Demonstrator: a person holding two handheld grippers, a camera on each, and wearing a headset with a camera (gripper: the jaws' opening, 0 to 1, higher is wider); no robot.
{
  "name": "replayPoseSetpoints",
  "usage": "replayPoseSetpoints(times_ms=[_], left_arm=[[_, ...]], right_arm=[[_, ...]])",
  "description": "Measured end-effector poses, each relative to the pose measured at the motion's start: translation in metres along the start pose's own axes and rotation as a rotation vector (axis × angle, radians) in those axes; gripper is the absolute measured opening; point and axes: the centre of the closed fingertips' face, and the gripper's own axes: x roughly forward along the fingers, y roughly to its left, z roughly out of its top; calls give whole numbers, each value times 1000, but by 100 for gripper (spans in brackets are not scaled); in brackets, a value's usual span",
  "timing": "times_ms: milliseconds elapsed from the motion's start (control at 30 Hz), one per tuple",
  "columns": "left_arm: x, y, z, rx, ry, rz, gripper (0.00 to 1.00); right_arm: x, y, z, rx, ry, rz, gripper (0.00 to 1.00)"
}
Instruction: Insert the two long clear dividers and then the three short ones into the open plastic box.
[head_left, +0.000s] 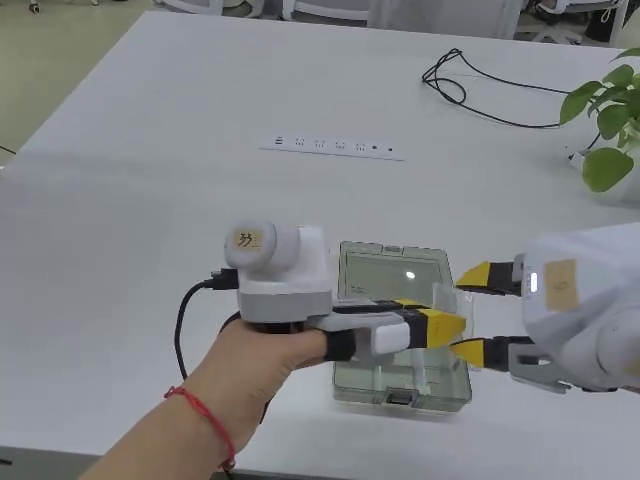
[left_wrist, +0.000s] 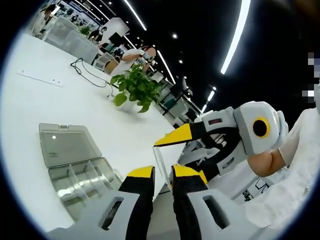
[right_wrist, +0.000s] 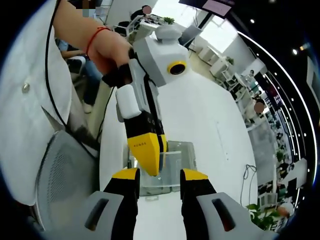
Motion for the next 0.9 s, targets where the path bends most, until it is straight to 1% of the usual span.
replayPoseSetpoints(times_ms=[67, 300, 400, 467, 667, 700, 733, 833, 900], left_arm=[[0, 0, -1, -4, 1, -2, 8], [0, -3, -2, -12, 1, -16, 1], [0, -3, -2, -16, 2, -15, 0], [0, -4, -2, -37, -3, -26, 0], [-1, -3, -3, -53, -1, -20, 0], [-1, -3, -3, -56, -1, -21, 0], [0, -5, -2, -56, 1, -26, 0], [2, -2, -1, -42, 0, -17, 0], [1, -1, -2, -30, 6, -12, 0]], right_arm=[[0, 1, 2, -4, 2, 1, 33], [-2, 2, 2, -13, 5, 0, 33], [-2, 2, 2, -17, 7, -1, 33], [-2, 2, 2, -18, 7, -1, 33], [-2, 3, 3, -25, 2, 3, 33], [-2, 2, 3, -28, 3, -1, 35], [-2, 2, 2, -28, 5, -2, 34], [-2, 1, 2, -28, 4, 1, 33], [-5, 0, 4, -15, -10, 6, 33]])
